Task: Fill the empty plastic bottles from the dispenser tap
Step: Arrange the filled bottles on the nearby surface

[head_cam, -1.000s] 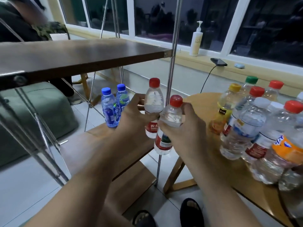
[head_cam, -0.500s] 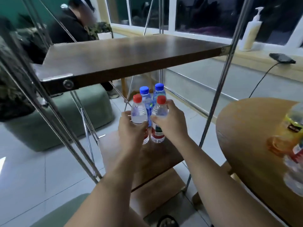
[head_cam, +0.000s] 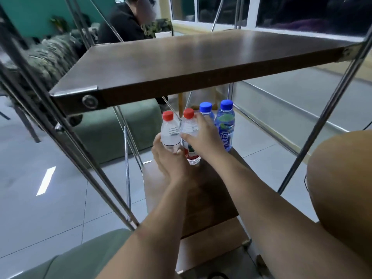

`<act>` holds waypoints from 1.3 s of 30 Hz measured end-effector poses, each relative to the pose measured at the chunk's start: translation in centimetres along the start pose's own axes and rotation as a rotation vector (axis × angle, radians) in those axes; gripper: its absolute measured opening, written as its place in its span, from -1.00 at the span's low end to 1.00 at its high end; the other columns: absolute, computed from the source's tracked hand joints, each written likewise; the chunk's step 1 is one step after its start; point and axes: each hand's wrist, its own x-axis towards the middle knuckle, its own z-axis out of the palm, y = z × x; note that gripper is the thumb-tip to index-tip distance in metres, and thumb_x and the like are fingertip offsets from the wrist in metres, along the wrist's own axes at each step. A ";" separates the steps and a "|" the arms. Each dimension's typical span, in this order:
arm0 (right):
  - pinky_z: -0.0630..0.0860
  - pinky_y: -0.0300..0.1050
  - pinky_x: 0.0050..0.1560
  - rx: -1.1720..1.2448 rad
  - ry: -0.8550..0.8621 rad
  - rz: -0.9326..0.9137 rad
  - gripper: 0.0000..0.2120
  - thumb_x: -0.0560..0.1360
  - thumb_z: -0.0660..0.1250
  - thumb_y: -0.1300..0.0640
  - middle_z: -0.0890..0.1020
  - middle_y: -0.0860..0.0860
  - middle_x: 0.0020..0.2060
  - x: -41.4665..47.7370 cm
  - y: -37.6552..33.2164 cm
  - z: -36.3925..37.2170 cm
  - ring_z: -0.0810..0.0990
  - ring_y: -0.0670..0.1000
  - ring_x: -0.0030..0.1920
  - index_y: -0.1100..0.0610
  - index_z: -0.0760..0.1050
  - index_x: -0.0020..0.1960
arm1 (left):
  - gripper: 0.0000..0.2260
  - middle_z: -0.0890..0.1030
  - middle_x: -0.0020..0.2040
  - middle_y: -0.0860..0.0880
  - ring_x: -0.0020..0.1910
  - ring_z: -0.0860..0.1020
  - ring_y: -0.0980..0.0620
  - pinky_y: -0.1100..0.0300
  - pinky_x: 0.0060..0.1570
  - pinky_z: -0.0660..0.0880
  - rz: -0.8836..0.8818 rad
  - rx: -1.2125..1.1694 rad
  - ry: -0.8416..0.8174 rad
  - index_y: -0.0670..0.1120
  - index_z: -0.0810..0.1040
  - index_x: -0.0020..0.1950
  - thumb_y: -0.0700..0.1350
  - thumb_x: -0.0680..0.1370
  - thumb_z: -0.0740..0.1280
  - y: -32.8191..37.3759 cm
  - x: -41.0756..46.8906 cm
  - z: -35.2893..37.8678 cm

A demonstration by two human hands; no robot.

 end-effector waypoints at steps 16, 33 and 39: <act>0.52 -0.07 -0.10 0.110 0.051 0.201 -0.72 0.54 0.57 0.04 0.67 -0.02 -0.12 -4.4 5.0 4.3 0.65 0.01 -0.10 0.10 0.47 -0.04 | -0.68 0.63 0.21 -0.15 0.06 0.66 -0.21 -0.15 0.21 0.61 -0.578 -0.112 -0.024 0.04 0.40 0.15 -0.10 0.51 0.48 -2.0 -1.1 0.6; 0.46 -0.42 -0.15 0.166 0.059 0.294 -0.81 0.63 0.51 0.00 0.71 -0.10 0.08 -8.5 2.4 -2.1 0.68 -0.15 0.02 -0.03 0.59 0.20 | -0.83 0.71 -0.01 0.02 0.06 0.69 -0.02 0.12 0.08 0.65 -0.394 -0.177 -0.263 -0.05 0.62 0.13 -0.09 0.55 0.47 1.4 -1.6 -0.5; 0.75 0.06 0.02 0.243 0.228 0.302 -0.84 0.58 0.54 0.02 0.71 -0.21 -0.03 -13.8 0.7 -8.8 0.72 -0.12 -0.01 -0.06 0.61 0.11 | -0.91 0.72 -0.08 0.02 -0.08 0.67 0.06 0.15 -0.14 0.52 -0.162 -0.208 -0.673 -0.08 0.67 0.09 -0.11 0.61 0.49 5.8 -4.6 -1.9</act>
